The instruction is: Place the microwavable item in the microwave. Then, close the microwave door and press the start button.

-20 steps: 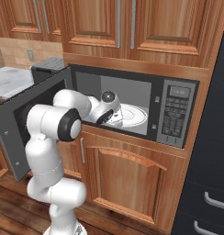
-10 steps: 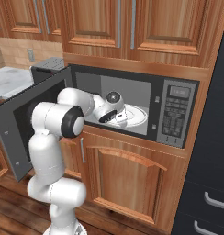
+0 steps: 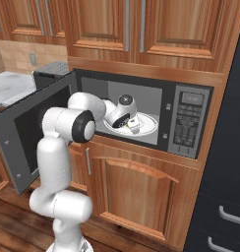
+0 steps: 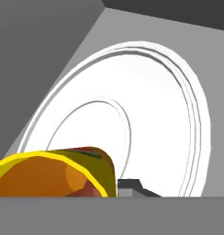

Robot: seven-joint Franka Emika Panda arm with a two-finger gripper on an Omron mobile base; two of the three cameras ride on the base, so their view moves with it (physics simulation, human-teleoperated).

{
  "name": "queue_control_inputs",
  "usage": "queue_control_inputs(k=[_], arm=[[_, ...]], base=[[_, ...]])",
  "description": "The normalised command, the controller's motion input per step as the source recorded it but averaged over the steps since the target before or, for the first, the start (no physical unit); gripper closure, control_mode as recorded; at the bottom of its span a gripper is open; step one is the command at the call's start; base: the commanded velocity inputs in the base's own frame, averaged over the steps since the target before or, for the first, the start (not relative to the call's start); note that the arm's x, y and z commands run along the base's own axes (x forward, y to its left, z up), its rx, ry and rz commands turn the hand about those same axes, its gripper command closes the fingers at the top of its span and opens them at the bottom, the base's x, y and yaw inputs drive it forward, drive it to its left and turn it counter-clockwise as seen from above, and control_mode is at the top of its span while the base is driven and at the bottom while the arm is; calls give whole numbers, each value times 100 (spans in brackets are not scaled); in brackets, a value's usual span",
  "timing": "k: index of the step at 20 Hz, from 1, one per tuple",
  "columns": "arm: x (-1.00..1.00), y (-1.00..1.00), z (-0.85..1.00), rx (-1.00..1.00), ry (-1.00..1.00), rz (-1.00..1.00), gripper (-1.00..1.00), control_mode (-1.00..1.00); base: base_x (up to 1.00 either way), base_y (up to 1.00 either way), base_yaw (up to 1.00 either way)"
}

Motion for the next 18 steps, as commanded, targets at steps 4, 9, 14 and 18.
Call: queue_control_inputs(k=[4, 9, 14, 18], arm=[[46, 0, -1, 0, 8, 1, 100, -100], [41, 0, -14, 0, 1, 0, -100, -100], [25, 0, -4, 0, 0, 0, -100, -100], [11, 0, 0, 0, 0, 0, -100, -100]], base=[[0, 0, 0], [0, 0, 0], [0, 0, 0], [0, 0, 0]])
